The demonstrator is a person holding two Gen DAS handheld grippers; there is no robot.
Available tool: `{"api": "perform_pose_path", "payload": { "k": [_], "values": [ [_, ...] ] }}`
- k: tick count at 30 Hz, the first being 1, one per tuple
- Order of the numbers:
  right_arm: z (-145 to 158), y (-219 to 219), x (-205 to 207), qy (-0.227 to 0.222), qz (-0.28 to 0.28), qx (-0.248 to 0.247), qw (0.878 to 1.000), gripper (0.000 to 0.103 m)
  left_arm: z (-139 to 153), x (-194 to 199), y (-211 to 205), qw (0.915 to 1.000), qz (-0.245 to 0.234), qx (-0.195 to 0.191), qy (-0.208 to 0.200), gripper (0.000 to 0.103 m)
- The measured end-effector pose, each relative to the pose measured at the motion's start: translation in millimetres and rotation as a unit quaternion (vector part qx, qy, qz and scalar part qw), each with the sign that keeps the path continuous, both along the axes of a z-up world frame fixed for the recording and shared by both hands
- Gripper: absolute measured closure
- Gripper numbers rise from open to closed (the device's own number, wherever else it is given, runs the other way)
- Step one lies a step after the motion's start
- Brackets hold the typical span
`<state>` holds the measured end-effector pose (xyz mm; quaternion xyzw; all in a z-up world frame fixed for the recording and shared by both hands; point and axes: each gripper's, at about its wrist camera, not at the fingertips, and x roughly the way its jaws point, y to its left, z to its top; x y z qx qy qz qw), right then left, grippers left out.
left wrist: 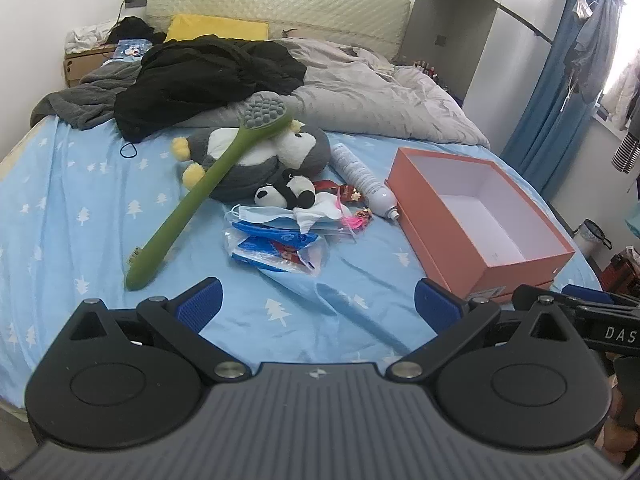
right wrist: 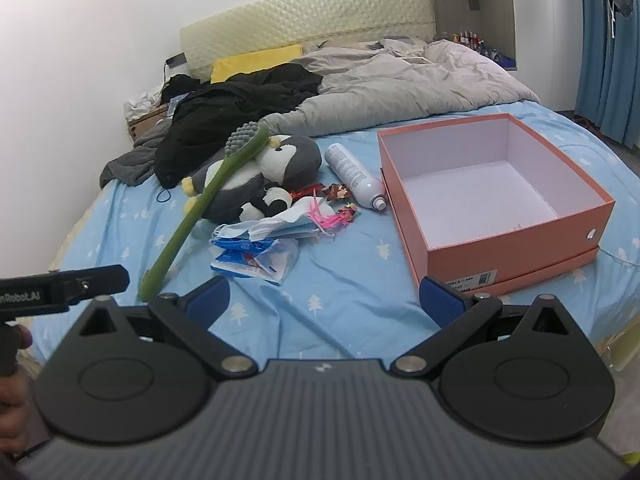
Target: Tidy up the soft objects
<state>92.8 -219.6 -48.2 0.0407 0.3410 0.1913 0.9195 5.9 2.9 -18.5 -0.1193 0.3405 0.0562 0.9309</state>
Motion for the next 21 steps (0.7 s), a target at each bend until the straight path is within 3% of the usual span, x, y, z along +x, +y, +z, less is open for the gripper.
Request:
{"api": "perform_pose_path", "payload": {
  "k": [21],
  "values": [
    [-20.2,2.9,19.0,0.026,-0.009,-0.014,1.000,0.000,-30.1,22.2,2.5,0.9994,-0.005,-0.015,0.031,0.000]
  ]
}}
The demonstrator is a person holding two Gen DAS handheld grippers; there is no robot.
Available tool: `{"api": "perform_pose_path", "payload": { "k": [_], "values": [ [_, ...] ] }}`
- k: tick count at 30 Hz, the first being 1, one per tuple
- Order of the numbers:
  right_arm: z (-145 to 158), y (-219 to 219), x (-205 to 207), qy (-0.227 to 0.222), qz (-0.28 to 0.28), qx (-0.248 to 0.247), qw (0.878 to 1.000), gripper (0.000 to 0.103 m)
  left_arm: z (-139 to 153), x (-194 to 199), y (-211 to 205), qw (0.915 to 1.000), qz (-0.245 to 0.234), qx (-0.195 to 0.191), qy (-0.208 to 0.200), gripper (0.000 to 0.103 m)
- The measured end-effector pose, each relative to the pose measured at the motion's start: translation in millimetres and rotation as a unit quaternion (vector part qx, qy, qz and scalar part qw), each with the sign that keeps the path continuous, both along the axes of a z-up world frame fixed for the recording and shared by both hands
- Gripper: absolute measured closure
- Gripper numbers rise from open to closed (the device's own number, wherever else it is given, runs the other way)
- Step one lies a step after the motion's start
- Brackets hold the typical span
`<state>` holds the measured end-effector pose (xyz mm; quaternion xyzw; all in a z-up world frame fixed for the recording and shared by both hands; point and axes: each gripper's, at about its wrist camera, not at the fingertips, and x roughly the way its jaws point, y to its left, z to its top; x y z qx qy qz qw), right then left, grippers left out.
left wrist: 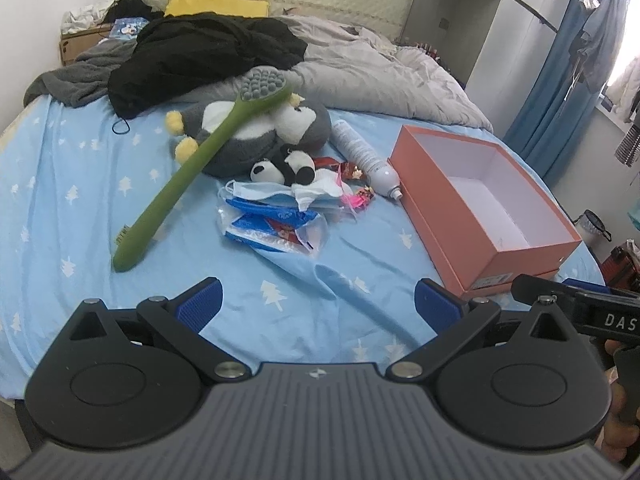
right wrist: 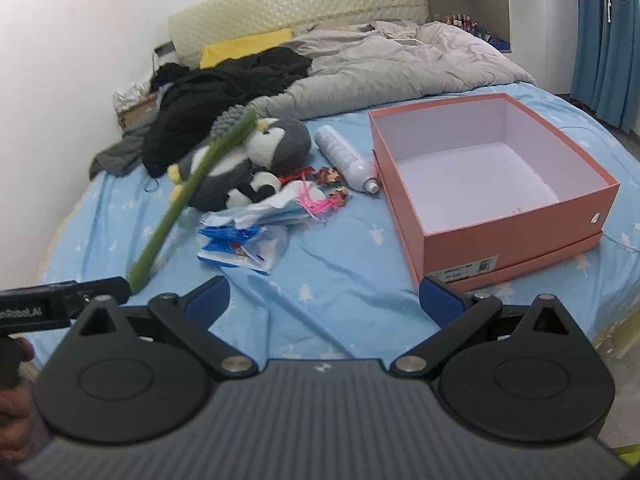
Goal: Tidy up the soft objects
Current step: 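Reach the left tool to the blue wipe packet while the right tool reaches the pink-feathered toy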
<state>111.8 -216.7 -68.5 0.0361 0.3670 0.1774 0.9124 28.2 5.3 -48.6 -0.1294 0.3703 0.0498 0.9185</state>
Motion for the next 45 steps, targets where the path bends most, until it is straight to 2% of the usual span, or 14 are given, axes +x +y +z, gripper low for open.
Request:
{"api": "perform_pose_path", "payload": {
  "k": [5,9,11,14,17,19,21,24,28,33,36,40,41,45],
  "values": [
    [-8.3,-3.5,9.4,0.013,-0.004,0.003,1.000,0.000,-13.9,10.0,-0.6,0.9999,-0.003,-0.004,0.011,0.000],
    [-17.8,-2.7,21.1,0.032,0.007,0.025,0.999,0.005,-30.3,22.7,6.6,0.9993,0.009,-0.020,0.030,0.000],
    [-21.5,2.0,27.3,0.032,0.022,0.026,0.999,0.007,-38.6,30.1,11.9,0.9987,0.016,-0.026,0.042,0.000],
    [-24.9,16.9,34.8,0.013,0.046,-0.006,0.999,0.008,-54.4,44.8,19.7,0.9971,0.025,-0.039,0.059,0.000],
    [-30.2,23.7,50.4,0.021,0.051,0.008,0.998,0.008,-72.1,60.7,26.4,0.9964,0.027,-0.039,0.070,0.000],
    [-35.8,27.4,61.8,0.026,0.055,0.017,0.998,0.013,-81.7,70.7,30.9,0.9960,0.030,-0.041,0.074,0.000],
    [-43.3,33.2,75.4,0.030,0.052,0.017,0.998,0.026,-90.2,81.3,36.4,0.9958,0.032,-0.046,0.073,0.000],
    [-55.5,44.3,95.7,0.032,0.059,0.011,0.998,0.031,-100.7,96.4,45.3,0.9959,0.040,-0.046,0.067,0.001],
    [-72.5,58.3,119.7,0.028,0.060,0.004,0.998,0.032,-113.8,116.1,56.0,0.9961,0.038,-0.061,0.052,0.001],
    [-93.7,73.1,146.6,0.006,0.056,-0.006,0.998,0.032,-131.6,142.4,53.9,0.9968,0.011,-0.068,0.041,0.007],
    [-108.2,79.3,163.9,0.004,0.042,-0.014,0.999,0.032,-143.2,154.9,50.8,0.9970,-0.001,-0.067,0.037,0.014],
    [-127.6,87.1,189.4,0.028,0.026,-0.028,0.999,0.032,-158.8,171.7,52.2,0.9957,-0.007,-0.082,0.041,0.031],
    [-130.3,88.7,195.2,0.029,0.026,-0.024,0.999,0.032,-161.7,175.1,53.7,0.9953,-0.006,-0.088,0.039,0.037],
    [-137.5,99.1,215.7,0.027,0.017,-0.020,0.999,0.033,-172.2,186.6,58.0,0.9948,-0.003,-0.095,0.035,0.050]
  ]
}}
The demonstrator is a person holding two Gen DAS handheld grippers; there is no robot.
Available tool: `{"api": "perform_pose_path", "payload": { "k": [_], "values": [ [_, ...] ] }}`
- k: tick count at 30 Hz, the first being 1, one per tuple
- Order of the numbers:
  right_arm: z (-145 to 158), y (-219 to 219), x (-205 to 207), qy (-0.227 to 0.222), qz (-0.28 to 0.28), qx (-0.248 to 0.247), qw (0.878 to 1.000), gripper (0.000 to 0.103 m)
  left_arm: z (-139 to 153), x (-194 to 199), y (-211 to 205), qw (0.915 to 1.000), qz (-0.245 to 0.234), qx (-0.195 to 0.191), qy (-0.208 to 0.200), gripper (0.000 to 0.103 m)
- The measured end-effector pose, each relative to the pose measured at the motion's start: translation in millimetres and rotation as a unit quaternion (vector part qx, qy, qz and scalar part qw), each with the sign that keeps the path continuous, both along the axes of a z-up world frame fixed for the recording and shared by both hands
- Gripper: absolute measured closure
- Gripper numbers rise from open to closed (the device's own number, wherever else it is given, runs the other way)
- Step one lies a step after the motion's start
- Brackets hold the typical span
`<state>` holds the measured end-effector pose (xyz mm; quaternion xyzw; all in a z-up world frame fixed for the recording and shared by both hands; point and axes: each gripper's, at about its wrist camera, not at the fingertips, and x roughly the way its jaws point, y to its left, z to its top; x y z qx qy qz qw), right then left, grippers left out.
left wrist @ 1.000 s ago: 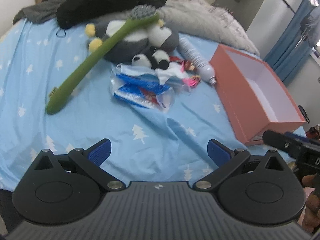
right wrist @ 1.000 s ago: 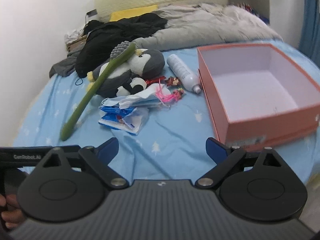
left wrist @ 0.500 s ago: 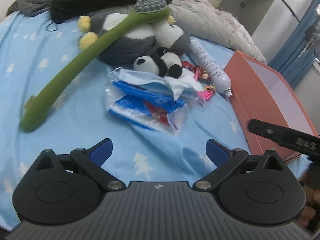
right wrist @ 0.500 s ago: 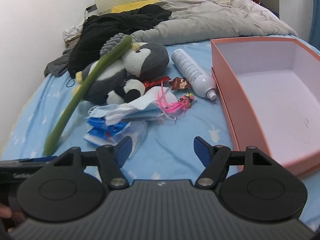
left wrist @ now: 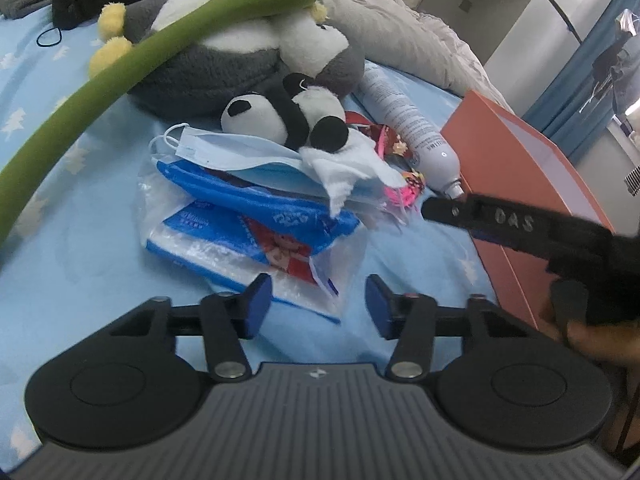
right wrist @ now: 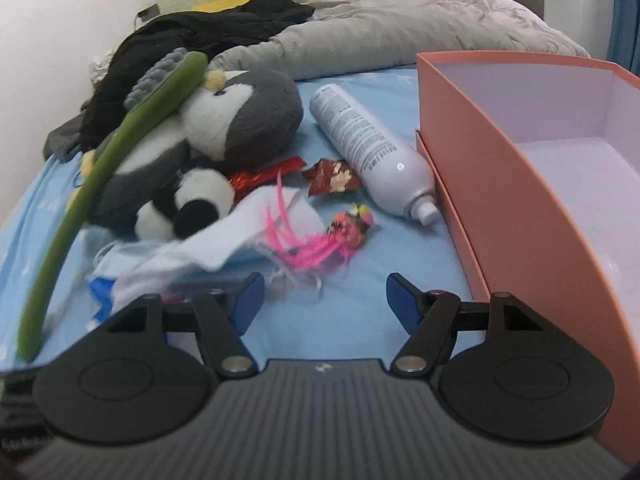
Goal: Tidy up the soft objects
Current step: 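Reach the left tool to the blue wipe packet while the right tool reaches the pink-feathered toy, then grasp the blue wipe packet with the left tool while the right tool grasps the pink-feathered toy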
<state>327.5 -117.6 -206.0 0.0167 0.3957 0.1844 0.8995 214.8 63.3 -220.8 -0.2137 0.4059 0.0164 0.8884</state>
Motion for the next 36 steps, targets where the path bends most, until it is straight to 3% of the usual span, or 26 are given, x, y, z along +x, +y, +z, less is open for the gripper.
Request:
{"api": "perform_pose_path", "payload": {
  "k": [4,7,10,14,17,25,36],
  "values": [
    [-12.4,7.9,24.7,0.014,-0.028,0.014,0.999,0.037,-7.9,7.6,1.0,1.0000,-0.003,-0.008,-0.003,0.065],
    [-23.0,10.1,40.2,0.027,-0.059,0.026,0.998,0.037,-11.7,10.8,3.2,0.9998,-0.002,-0.016,-0.008,0.066],
    [-32.9,14.1,49.5,0.034,-0.074,0.027,0.996,0.038,-13.8,12.0,4.1,0.9998,0.001,-0.015,-0.013,0.075],
    [-39.6,18.6,56.0,0.039,-0.076,0.031,0.996,0.052,-15.5,11.9,6.3,0.9995,0.002,-0.024,-0.018,0.091],
    [-41.8,19.9,60.3,0.042,-0.077,0.031,0.996,0.071,-14.6,8.2,8.5,0.9993,0.002,-0.030,-0.022,0.094],
    [-30.6,12.3,52.4,0.035,-0.065,0.039,0.996,0.072,-1.2,-11.3,10.3,0.9989,0.003,-0.032,-0.035,0.101],
    [-11.3,7.7,5.8,0.041,-0.030,0.026,0.998,0.072,18.6,-59.0,22.3,0.9985,0.016,-0.035,-0.039,0.102]
  ]
}}
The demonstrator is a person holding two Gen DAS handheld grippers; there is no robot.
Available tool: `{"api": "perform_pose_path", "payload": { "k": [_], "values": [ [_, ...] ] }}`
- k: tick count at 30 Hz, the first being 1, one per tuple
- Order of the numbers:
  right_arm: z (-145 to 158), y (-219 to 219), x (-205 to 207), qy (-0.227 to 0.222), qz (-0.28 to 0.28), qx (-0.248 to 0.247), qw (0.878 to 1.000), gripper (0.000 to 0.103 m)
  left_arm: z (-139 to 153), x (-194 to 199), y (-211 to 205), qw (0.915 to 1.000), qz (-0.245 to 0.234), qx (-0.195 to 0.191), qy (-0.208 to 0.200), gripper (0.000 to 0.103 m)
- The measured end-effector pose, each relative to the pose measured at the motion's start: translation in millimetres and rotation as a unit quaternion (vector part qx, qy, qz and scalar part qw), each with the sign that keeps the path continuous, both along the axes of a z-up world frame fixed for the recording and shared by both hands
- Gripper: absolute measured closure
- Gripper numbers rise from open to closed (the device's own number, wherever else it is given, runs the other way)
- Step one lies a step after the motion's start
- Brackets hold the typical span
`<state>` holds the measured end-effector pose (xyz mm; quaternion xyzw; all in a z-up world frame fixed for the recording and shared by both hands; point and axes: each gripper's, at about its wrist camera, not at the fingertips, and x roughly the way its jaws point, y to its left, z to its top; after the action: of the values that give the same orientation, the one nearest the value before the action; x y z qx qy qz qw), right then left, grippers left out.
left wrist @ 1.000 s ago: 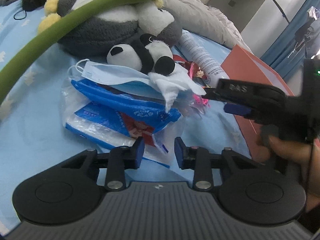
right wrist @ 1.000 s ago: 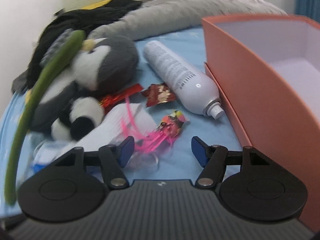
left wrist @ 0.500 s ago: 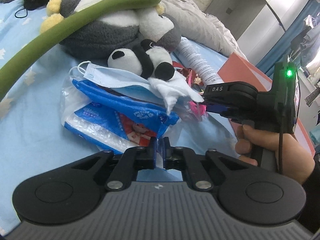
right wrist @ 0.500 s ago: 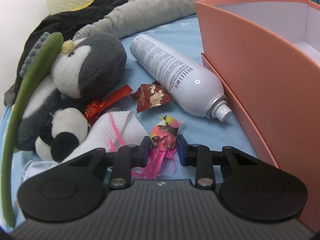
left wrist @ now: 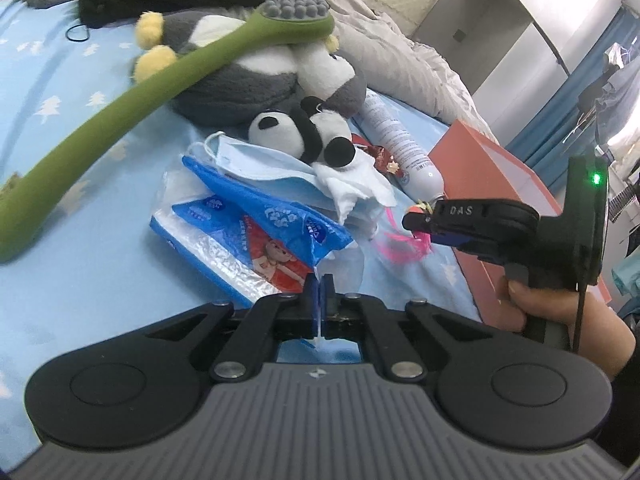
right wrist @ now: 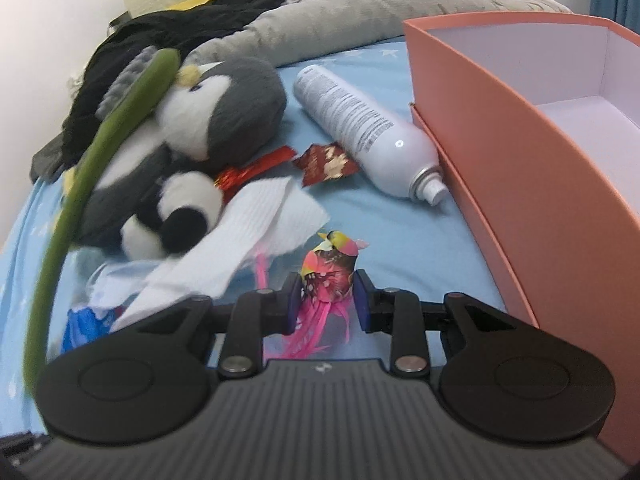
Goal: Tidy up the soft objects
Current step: 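Grasp the blue wipe packet with the left tool while the right tool grasps the pink-feathered toy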
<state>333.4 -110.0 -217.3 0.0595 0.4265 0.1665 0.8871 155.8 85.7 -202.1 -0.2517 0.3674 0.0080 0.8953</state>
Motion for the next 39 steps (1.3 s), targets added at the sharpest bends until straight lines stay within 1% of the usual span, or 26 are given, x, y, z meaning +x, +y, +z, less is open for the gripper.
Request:
{"api": "perform_pose_path", "payload": {
  "k": [7,12,15,18,19,21,23,24,25,27,29,31,37,39],
  "values": [
    [17.1,6.4,-38.3,-0.003,0.038,-0.011,0.999,0.072,13.2,-38.5,6.6,0.9999,0.008,-0.012,0.002,0.102],
    [25.1,8.5,-66.5,0.005,0.058,-0.018,0.998,0.072,17.4,-67.2,9.8,0.9996,0.017,-0.015,0.015,0.102],
    [26.8,10.5,-83.9,0.012,0.071,-0.025,0.997,0.072,15.9,-83.4,12.0,0.9994,0.022,-0.010,0.027,0.102],
    [25.7,13.5,-98.6,0.019,0.085,-0.036,0.996,0.072,12.2,-97.3,18.4,0.9983,0.039,-0.013,0.042,0.102],
    [25.4,14.6,-102.7,0.019,0.088,-0.041,0.995,0.072,10.7,-102.2,21.8,0.9972,0.055,-0.019,0.048,0.101],
    [23.7,16.0,-109.1,0.022,0.094,-0.052,0.994,0.072,8.1,-107.6,26.1,0.9942,0.084,-0.015,0.066,0.101],
    [22.4,14.8,-112.7,0.029,0.095,-0.054,0.994,0.072,8.9,-111.6,27.0,0.9934,0.092,-0.012,0.067,0.100],
    [22.2,14.3,-115.3,0.028,0.096,-0.055,0.993,0.072,9.8,-114.5,27.1,0.9931,0.097,-0.018,0.063,0.099],
    [21.8,14.4,-117.8,0.026,0.098,-0.061,0.993,0.072,10.5,-116.0,27.3,0.9929,0.099,-0.025,0.061,0.096],
    [21.0,13.2,-120.3,0.027,0.099,-0.063,0.993,0.072,12.8,-117.5,27.0,0.9919,0.106,-0.042,0.056,0.086],
    [19.9,11.6,-121.7,0.028,0.098,-0.063,0.993,0.072,14.9,-119.2,26.9,0.9903,0.117,-0.055,0.051,0.061],
    [19.4,9.8,-122.4,0.028,0.098,-0.062,0.993,0.072,17.8,-119.9,25.7,0.9888,0.128,-0.061,0.047,0.051],
    [17.5,7.0,-125.4,0.021,0.098,-0.064,0.993,0.072,18.4,-108.9,21.6,0.9867,0.144,-0.060,0.045,0.050],
    [15.9,5.2,-124.6,0.020,0.098,-0.066,0.993,0.072,17.6,-101.6,20.3,0.9865,0.148,-0.054,0.046,0.050]
  ]
}}
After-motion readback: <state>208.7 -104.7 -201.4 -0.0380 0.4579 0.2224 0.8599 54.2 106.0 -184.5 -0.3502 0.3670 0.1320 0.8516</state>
